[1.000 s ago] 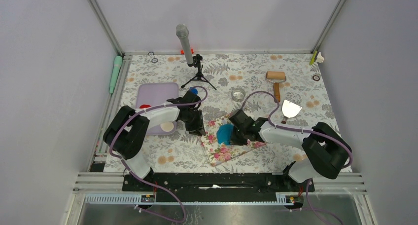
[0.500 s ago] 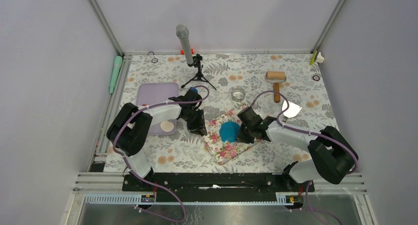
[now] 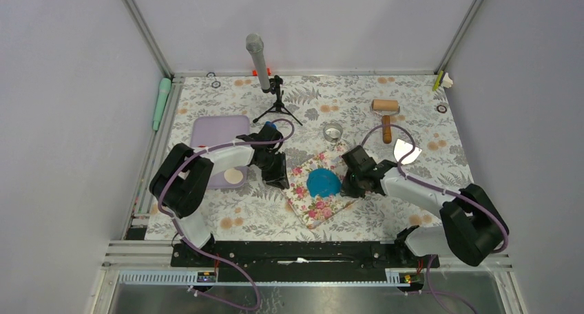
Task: Roll out the dumpling wrappers from the dough
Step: Remove the dumpling mold from the work surface.
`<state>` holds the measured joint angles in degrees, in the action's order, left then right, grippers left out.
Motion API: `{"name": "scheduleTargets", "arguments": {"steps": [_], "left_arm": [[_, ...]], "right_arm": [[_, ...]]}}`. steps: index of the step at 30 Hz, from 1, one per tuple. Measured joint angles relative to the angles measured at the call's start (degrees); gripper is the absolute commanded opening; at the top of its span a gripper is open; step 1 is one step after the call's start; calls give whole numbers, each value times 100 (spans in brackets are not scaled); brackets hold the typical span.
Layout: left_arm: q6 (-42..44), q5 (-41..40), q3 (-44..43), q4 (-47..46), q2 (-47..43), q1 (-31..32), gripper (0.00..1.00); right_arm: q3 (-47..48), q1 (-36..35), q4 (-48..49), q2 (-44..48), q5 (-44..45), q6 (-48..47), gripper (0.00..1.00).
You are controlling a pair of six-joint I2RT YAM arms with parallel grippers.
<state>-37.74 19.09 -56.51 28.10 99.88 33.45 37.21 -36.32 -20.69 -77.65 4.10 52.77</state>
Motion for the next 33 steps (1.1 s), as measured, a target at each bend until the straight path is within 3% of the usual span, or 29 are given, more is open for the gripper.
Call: {"name": "scheduleTargets", "arguments": {"steps": [4,9,33], "left_arm": [[168,-50,-61,85,-4,149,25],[299,-61,-131,258,-4,330,25],[7,-31,-1821,240,1202,330,25]], "right_arm": [[50,11,-81,385,-105,-52,11],[356,13,17,461,-227,-116,8],[1665,243,494,-1703,-173,-376,2]]}}
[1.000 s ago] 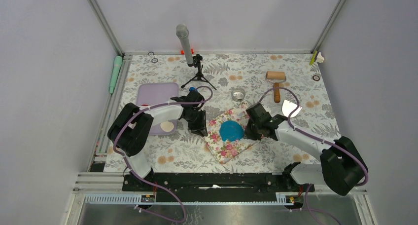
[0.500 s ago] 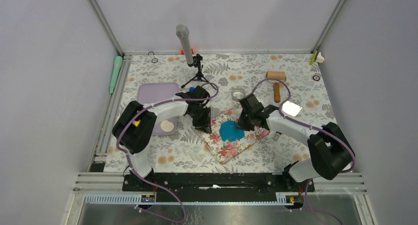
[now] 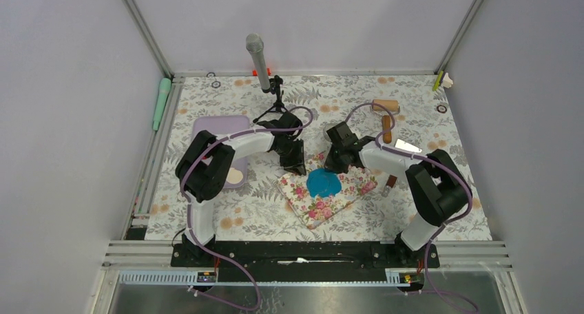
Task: Roll out the dumpling wrappers from the dough
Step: Remove the dumpling mold from the work surface.
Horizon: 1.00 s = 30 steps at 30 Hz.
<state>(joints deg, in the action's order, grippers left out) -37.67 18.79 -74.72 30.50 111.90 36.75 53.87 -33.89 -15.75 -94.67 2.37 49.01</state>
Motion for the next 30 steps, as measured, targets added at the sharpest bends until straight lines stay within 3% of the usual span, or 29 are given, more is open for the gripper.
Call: {"name": "scheduleTargets", "arguments": {"steps": [30], "left_arm": [[-315,282,245,-308,94,-214,25]], "right_arm": [[197,13,339,-522,-258,127,0]]}}
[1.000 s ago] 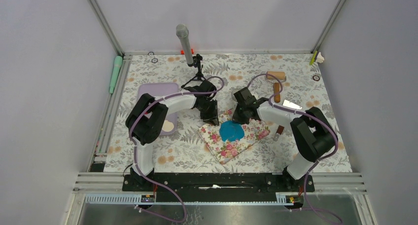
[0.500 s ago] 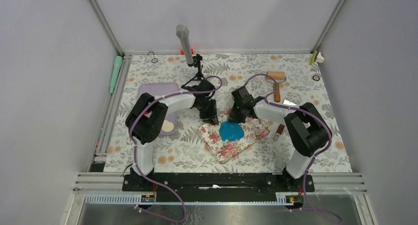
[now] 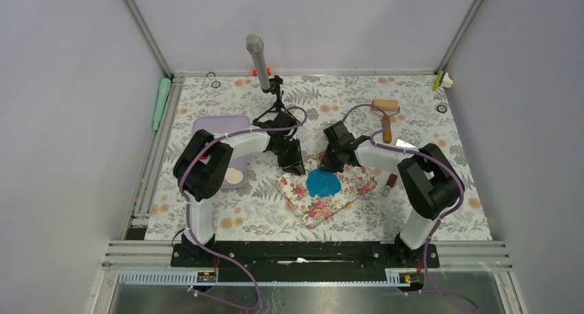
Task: Roll out the dumpling wrappers from the dough
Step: Remove the dumpling mold from the work surface.
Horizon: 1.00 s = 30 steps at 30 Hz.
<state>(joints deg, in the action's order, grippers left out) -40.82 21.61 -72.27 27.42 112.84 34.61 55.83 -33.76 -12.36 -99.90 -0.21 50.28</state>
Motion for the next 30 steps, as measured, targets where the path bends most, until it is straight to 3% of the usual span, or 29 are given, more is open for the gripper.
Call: {"name": "scheduleTargets", "arguments": {"steps": [30], "left_arm": [[-240,164,341,-297,-146,-101,25]], "right_arm": [[-564,-2,170,444,345,116,0]]}}
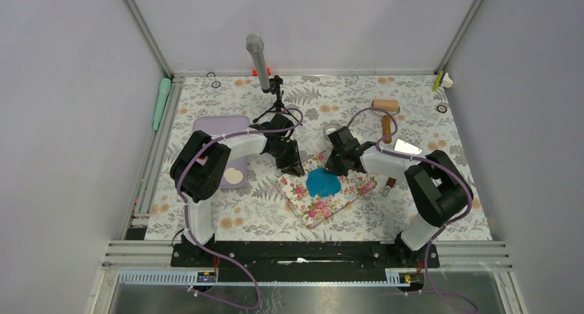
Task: Roll out the dumpling wrappers from the dough
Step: Remove the dumpling mold from the work surface.
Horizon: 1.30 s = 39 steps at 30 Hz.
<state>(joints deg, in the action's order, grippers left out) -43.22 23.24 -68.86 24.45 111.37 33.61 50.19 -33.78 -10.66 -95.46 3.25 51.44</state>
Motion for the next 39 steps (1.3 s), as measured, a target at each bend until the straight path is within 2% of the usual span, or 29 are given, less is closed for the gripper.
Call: {"name": "scheduleTargets", "arguments": {"steps": [23,30,39], "left_arm": [[2,46,0,-7,-2,-22,25],[66,103,0,-13,0,-9,25],[181,129,0,-17,0,28,25]], "right_arm": [[-249,-2,-271,321,-66,-52,0],[-245,-2,-612,531,-140,-164,0],[184,2,-962,575,-142,-310,0]]}}
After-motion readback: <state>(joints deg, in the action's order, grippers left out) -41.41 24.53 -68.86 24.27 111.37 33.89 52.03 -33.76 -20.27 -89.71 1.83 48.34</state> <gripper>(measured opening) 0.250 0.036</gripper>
